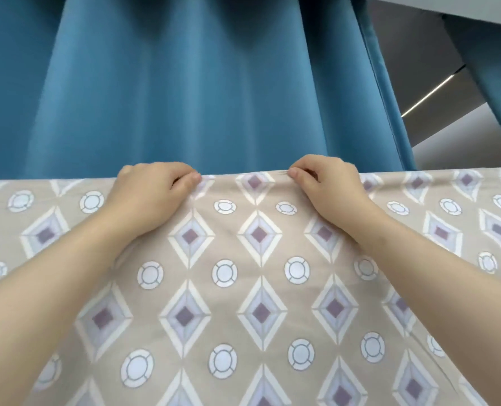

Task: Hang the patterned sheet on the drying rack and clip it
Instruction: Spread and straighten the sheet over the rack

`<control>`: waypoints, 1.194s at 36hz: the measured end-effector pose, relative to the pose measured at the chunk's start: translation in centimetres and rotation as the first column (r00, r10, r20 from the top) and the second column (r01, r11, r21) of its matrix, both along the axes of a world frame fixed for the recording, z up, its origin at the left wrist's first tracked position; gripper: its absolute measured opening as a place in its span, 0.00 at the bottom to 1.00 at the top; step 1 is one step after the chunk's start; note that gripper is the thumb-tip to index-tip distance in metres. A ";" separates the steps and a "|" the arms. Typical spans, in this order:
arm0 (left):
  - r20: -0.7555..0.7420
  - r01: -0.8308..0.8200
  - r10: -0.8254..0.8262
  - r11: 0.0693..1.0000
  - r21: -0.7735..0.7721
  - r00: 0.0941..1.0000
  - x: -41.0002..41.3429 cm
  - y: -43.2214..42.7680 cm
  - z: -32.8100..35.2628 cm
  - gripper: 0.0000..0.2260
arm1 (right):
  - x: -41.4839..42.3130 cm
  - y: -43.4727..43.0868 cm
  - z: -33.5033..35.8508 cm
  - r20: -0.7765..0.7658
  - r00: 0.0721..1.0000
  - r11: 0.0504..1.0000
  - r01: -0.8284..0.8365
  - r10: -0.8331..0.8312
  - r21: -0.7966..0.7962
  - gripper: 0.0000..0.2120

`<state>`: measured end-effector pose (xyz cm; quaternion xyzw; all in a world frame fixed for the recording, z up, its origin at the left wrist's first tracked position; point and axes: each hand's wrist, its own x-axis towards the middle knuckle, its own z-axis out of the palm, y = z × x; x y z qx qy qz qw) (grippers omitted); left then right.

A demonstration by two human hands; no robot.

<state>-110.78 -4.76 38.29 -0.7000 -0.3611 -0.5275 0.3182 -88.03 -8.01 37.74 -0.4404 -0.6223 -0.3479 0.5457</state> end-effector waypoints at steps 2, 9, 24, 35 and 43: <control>0.029 0.143 -0.143 0.990 0.002 0.989 -1.1 0.2 0.0 0.10 | -0.3 1.1 -0.5 0.018 0.998 0.991 0.060 -0.063 0.119 0.12; -0.118 0.087 -0.047 0.928 0.361 0.992 -1.6 2.3 -0.3 0.13 | -0.4 3.3 -1.6 0.029 0.964 0.831 0.210 -0.263 0.516 0.13; -0.067 -0.095 0.100 0.992 0.077 0.993 -3.2 2.9 0.7 0.22 | -2.9 3.0 0.9 0.281 0.945 0.985 0.172 -0.168 0.010 0.14; 0.079 -0.134 0.122 0.975 0.177 0.989 -5.0 3.1 -0.2 0.16 | -5.0 2.3 0.2 0.332 0.872 0.931 0.361 -0.360 0.062 0.14; 0.161 -0.160 0.098 0.886 0.436 0.982 -3.8 4.6 -1.7 0.17 | -9.7 2.3 1.4 0.306 0.945 0.982 0.157 -0.119 -0.104 0.16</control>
